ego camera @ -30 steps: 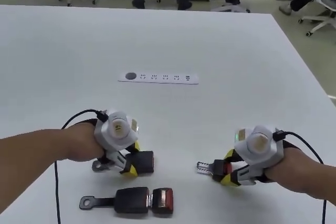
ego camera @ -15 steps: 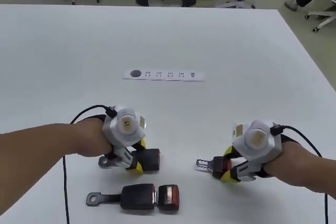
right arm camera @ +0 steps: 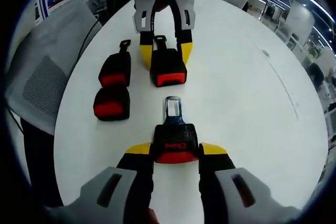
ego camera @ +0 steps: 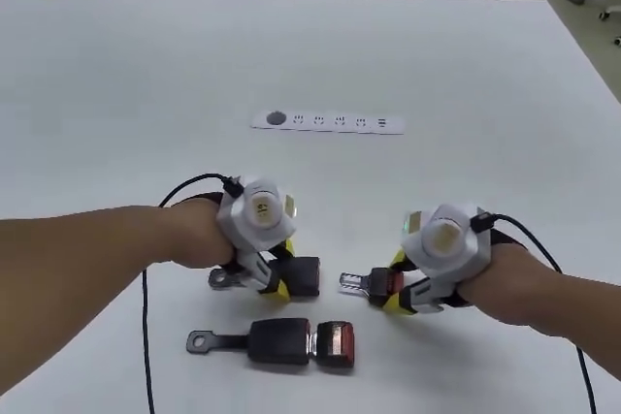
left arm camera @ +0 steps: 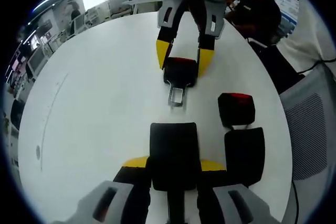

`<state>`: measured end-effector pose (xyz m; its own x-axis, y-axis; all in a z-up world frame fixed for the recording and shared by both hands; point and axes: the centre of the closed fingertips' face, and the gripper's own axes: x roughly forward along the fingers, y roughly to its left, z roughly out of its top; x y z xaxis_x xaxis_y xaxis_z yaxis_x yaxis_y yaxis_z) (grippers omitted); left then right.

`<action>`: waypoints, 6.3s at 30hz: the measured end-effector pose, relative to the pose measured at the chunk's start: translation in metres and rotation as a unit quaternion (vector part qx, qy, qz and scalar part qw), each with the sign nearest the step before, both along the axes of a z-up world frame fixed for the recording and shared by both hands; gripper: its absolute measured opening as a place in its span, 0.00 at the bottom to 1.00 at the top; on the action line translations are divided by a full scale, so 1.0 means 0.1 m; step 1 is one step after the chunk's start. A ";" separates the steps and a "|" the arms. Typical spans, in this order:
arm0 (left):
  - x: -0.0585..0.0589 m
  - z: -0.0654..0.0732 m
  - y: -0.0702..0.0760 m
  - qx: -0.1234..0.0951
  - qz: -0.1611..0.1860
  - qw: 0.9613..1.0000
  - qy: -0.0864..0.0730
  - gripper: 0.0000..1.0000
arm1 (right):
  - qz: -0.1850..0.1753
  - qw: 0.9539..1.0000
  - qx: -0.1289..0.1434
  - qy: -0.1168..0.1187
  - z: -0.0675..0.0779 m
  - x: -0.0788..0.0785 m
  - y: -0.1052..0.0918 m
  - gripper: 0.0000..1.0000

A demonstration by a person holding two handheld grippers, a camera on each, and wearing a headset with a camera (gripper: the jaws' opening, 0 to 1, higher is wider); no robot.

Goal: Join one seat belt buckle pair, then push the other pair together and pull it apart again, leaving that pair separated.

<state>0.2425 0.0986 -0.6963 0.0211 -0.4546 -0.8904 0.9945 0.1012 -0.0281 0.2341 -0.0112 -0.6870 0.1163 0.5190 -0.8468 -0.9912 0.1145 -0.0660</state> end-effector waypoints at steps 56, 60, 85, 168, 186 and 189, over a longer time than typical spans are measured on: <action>-0.03 0.04 -0.05 -0.019 -0.011 1.000 -0.002 0.33 | 0.034 0.998 0.052 0.019 -0.02 0.05 0.56 0.30; -0.04 0.05 -0.05 -0.017 -0.011 1.000 -0.002 0.33 | 0.036 0.998 0.048 0.015 -0.02 0.05 0.56 0.30; -0.01 0.01 -0.03 -0.003 -0.017 1.000 -0.003 0.34 | 0.017 0.999 0.044 0.001 0.00 0.05 0.29 0.31; -1.06 0.58 1.09 -0.084 0.287 0.950 -0.091 0.93 | -0.193 0.975 0.107 -0.034 0.51 -0.92 -0.78 0.81; -1.23 0.67 1.22 -0.128 0.361 0.920 -0.083 1.00 | -0.251 0.955 0.158 -0.024 0.68 -1.04 -0.70 0.99; -1.23 0.68 1.19 -0.136 0.366 0.917 -0.084 1.00 | -0.257 0.952 0.164 -0.021 0.67 -1.04 -0.67 0.99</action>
<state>0.1199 0.2180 -0.6278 0.5363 -0.4689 -0.7018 0.6549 0.7557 -0.0045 0.1299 -0.0784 -0.6199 0.4562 0.6199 -0.6384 -0.7959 0.6051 0.0188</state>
